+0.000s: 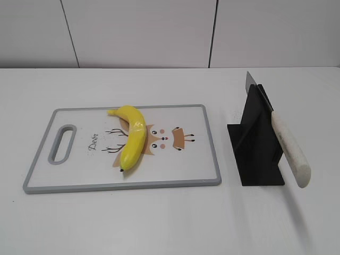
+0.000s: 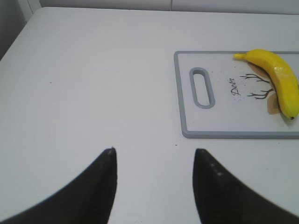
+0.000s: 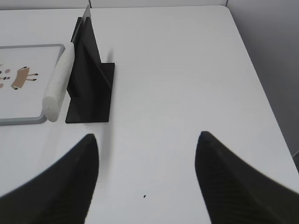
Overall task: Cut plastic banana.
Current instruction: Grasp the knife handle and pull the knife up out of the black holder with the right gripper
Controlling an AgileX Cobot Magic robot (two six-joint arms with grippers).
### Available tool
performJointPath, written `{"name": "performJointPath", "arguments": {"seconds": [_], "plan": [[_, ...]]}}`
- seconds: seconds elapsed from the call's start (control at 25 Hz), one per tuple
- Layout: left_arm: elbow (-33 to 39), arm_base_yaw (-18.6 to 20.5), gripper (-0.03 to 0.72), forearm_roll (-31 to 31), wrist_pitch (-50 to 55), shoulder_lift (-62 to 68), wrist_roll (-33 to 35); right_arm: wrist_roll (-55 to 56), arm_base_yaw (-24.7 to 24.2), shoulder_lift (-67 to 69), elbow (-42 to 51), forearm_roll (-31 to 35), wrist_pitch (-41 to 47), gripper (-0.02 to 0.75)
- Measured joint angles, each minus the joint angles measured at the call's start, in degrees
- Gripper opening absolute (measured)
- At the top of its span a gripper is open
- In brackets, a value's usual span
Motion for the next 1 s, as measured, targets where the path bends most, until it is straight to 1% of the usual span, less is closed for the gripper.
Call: {"name": "performJointPath", "arguments": {"seconds": [0.76,1.0], "plan": [[0.0,0.0,0.489,0.0,0.0,0.0,0.0,0.0,0.0,0.0,0.0,0.0,0.0,0.497],[0.0,0.0,0.489,0.0,0.0,0.0,0.0,0.0,0.0,0.0,0.3,0.0,-3.4,0.497]]}}
